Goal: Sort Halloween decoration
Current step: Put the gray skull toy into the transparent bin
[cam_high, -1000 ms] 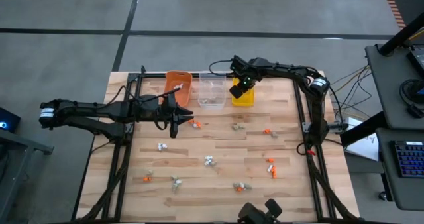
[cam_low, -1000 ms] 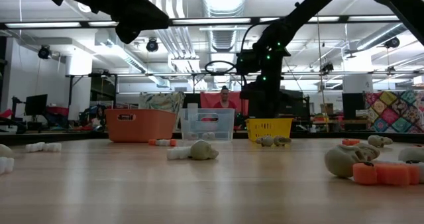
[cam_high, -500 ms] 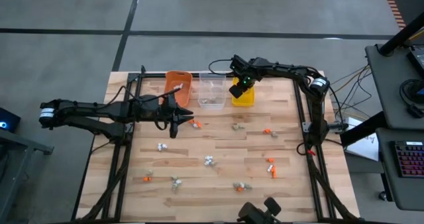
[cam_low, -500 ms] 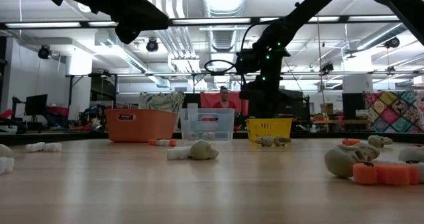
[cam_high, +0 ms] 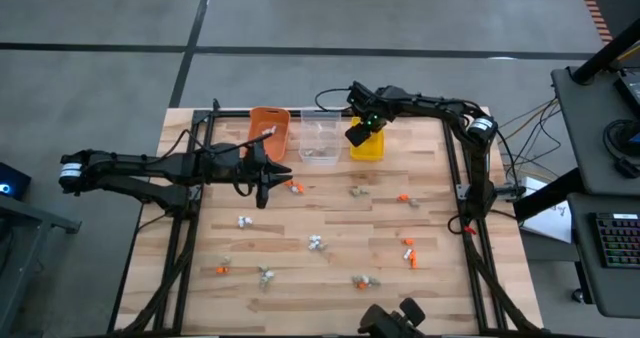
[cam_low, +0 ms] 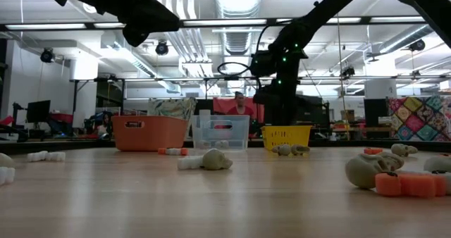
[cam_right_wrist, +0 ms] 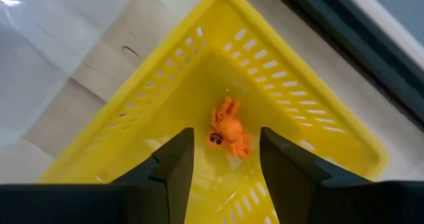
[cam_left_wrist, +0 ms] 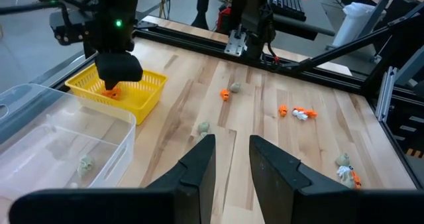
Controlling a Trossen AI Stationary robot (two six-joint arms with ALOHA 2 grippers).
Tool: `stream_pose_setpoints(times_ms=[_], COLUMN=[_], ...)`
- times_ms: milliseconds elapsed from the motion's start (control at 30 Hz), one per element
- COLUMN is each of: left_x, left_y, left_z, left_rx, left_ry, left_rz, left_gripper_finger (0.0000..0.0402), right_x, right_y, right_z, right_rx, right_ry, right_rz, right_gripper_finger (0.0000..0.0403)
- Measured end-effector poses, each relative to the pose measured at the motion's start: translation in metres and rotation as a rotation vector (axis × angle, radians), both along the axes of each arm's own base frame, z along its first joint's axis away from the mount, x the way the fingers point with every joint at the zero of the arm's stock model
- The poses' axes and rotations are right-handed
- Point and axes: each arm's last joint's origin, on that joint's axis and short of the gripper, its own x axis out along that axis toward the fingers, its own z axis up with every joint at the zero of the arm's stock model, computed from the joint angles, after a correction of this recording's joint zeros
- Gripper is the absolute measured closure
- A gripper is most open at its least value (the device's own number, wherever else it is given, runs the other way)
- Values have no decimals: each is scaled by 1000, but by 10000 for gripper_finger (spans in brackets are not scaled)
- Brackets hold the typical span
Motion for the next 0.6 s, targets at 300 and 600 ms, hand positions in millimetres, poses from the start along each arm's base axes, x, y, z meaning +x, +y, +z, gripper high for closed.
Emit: stream_pose_setpoints(times_ms=[300, 600], left_x=[-1, -5], left_y=[0, -1], left_z=[-4, -12], left_rx=[-69, -158], left_ry=[35, 118], left_rz=[24, 61], left_gripper_finger=[326, 326], right_x=[4, 15], right_y=[25, 87], right_z=[45, 91], right_rx=[-51, -119], right_ry=[-68, -166], right_rz=[64, 253], right_gripper_finger=[241, 265])
